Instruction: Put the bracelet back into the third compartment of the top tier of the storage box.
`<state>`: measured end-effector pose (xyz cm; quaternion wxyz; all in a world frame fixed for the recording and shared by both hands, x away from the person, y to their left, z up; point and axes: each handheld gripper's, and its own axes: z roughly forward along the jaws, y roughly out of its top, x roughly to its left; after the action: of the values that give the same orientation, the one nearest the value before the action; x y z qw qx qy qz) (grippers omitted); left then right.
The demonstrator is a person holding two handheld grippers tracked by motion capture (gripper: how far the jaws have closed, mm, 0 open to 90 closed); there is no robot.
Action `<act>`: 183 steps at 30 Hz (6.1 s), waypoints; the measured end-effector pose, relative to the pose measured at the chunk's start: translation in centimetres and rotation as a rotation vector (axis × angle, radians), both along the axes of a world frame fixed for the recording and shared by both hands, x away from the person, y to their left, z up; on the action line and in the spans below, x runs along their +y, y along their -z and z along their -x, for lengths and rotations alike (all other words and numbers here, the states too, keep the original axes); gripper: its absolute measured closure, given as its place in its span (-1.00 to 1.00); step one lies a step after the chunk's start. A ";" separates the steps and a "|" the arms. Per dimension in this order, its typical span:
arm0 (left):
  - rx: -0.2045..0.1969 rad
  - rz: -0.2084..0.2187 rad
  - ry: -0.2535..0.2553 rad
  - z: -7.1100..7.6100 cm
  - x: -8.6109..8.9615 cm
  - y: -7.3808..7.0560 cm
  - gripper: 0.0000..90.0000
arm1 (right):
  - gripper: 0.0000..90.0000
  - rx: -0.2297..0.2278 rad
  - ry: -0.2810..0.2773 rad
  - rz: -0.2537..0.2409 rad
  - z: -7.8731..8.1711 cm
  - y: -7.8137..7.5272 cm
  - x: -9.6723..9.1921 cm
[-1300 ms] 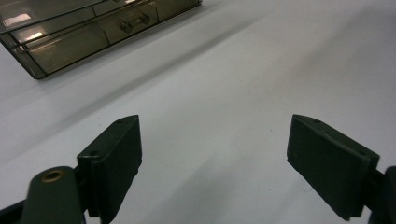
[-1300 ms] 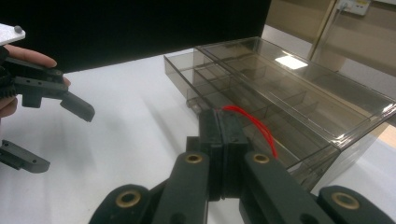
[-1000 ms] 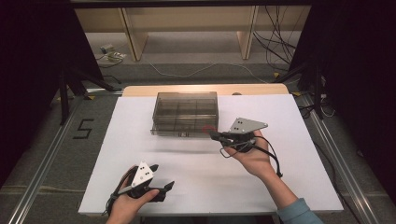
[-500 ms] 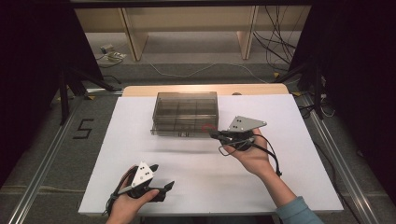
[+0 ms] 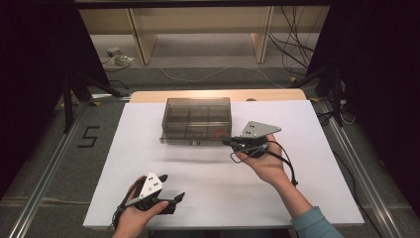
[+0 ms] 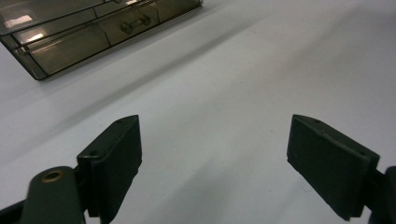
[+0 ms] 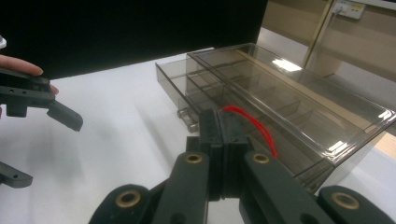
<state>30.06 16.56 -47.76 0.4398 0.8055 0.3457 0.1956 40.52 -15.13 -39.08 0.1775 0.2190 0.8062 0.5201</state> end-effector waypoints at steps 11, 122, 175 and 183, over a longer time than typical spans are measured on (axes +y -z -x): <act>-0.002 -0.001 -0.001 0.0 0.0 0.0 -0.60 | 1.00 -0.004 0.002 -0.006 -0.4 -0.1 0.2; -0.006 0.000 0.008 0.0 -0.2 0.0 -0.61 | 1.00 0.102 0.037 0.071 -4.0 0.8 2.1; -0.002 0.000 0.012 0.0 -0.3 0.0 -0.62 | 0.69 0.127 0.083 0.082 -5.1 1.5 2.2; -0.001 -0.001 0.011 0.0 -0.3 0.0 -0.62 | 0.49 0.122 0.092 0.073 -4.8 1.1 2.0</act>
<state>30.06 16.23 -47.79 0.4408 0.8075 0.3408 0.1936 45.32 -13.09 -40.18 0.1595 0.2804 0.8232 0.4672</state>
